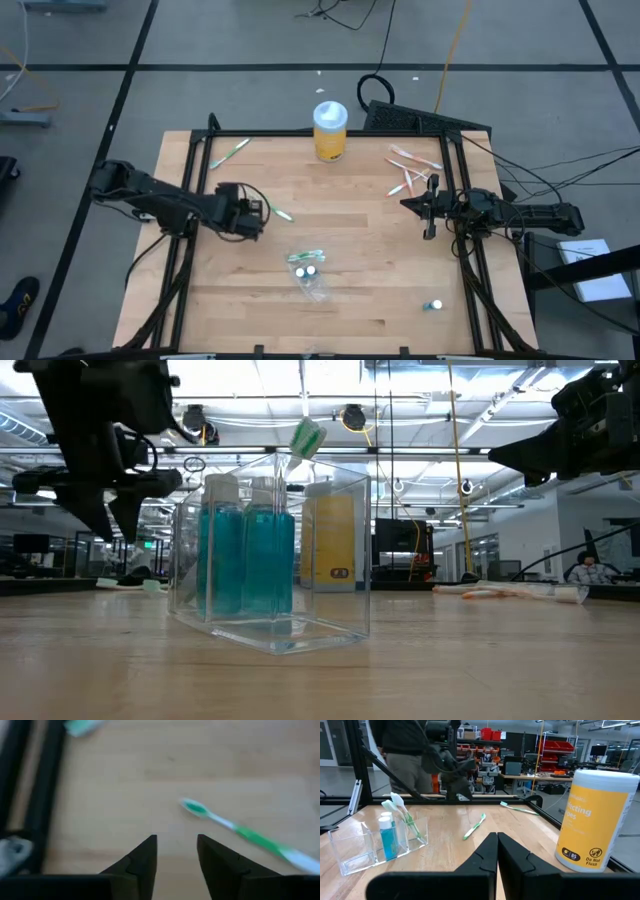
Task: Pick & Place toothbrushing station
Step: Put the green toothbrush into the transparent organizer
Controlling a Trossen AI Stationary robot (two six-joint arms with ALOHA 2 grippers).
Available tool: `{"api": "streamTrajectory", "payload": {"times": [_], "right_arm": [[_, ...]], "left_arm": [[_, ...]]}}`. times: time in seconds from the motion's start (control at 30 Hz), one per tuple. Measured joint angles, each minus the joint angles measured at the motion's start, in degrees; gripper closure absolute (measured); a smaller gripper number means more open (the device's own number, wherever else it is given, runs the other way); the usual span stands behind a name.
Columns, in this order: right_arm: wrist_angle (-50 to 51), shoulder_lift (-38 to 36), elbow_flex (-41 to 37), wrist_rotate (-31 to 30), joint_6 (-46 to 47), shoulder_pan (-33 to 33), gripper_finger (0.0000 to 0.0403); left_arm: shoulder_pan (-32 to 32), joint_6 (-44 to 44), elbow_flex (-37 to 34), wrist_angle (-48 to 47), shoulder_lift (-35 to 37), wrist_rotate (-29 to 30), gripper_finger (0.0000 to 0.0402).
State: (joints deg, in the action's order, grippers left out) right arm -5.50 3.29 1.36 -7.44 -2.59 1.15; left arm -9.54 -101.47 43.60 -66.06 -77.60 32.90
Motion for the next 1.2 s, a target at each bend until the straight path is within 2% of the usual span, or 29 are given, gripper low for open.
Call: {"api": "streamTrajectory", "payload": {"times": [0.1,0.2,0.3,0.43,0.57,0.77,1.0,1.2], "right_arm": [[0.0,0.0,0.01,0.0,0.0,0.02,0.0399],[0.0,-0.01,0.01,0.0,0.0,0.0,0.0399],[0.0,0.0,0.01,0.0,0.0,0.02,0.0399],[0.0,0.0,-0.01,0.0,0.0,0.01,0.0399],[0.0,0.0,-0.02,0.0,0.0,0.0,0.0399],[0.0,-0.01,0.01,0.0,0.0,0.01,0.0399],[0.0,0.0,0.01,0.0,0.0,0.01,0.0399],[0.0,-0.02,0.01,0.0,0.0,0.02,0.0399]], "left_arm": [[4.38,-5.42,-1.97,-0.93,0.06,-0.11,0.0209],[8.04,-9.53,-5.21,3.79,1.87,-1.4,0.0165],[10.47,-8.65,-8.44,14.03,1.95,-1.35,0.013],[12.2,-5.22,-10.46,26.97,2.06,1.46,0.0105],[14.07,-6.46,-11.08,30.65,1.83,3.09,0.0099],[15.99,-9.66,-11.04,35.23,1.71,2.51,0.0107],[16.18,-14.72,-11.03,41.22,-4.62,-1.61,0.0105],[16.18,-17.7,-10.75,42.35,-7.75,-0.39,0.0105]]}}
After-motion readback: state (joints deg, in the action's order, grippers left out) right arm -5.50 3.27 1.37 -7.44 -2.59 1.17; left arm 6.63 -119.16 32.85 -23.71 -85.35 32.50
